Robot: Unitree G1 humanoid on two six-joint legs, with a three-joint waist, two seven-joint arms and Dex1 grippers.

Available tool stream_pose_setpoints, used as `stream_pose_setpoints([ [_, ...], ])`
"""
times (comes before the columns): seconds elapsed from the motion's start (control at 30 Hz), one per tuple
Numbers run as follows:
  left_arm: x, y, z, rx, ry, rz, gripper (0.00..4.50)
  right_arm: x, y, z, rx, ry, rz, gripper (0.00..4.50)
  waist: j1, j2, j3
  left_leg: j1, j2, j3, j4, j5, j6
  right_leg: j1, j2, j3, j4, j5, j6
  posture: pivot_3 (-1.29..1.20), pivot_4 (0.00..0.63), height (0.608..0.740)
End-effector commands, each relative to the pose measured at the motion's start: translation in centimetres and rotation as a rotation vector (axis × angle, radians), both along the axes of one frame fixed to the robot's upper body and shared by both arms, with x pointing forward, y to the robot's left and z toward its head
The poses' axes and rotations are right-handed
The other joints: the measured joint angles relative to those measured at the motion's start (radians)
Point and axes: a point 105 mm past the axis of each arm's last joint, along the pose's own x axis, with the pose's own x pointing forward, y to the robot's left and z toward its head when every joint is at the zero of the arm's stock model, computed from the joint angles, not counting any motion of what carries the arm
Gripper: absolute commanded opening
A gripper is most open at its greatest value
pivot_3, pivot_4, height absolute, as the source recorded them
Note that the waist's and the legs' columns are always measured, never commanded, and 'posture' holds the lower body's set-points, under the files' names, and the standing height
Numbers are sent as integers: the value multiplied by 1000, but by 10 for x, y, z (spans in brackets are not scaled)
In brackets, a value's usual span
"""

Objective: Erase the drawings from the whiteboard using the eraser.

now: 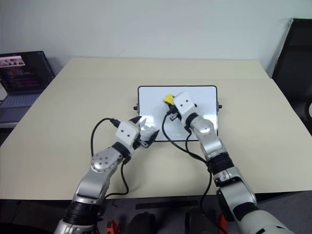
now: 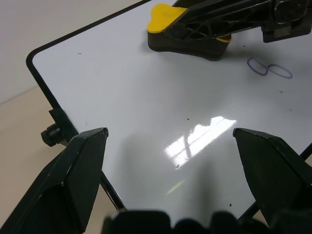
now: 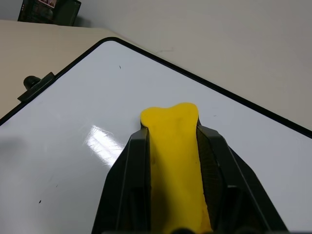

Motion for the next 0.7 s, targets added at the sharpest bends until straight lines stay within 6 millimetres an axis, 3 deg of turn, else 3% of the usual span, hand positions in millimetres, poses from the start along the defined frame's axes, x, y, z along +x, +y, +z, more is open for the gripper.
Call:
stream_pose_setpoints([
  [0.03,-1,-5,16,-12,-61,-23,4500,2,-29,-31,-74,88,-85,991,7,0,0,0,0,0,0,0,0,0,0,0,0,0,0,0,150,740],
  [0.27,0,-4,18,-10,-67,-23,4500,-9,-32,-47,-123,148,-44,991,11,0,0,1,0,0,0,0,0,1,0,0,-1,0,0,0,150,740],
  [0.7,0,-6,18,-11,-66,-26,4500,-7,-69,-53,-164,181,-133,991,16,-1,-1,3,0,-1,0,0,1,5,-3,-1,-3,-3,-5,0,150,740],
])
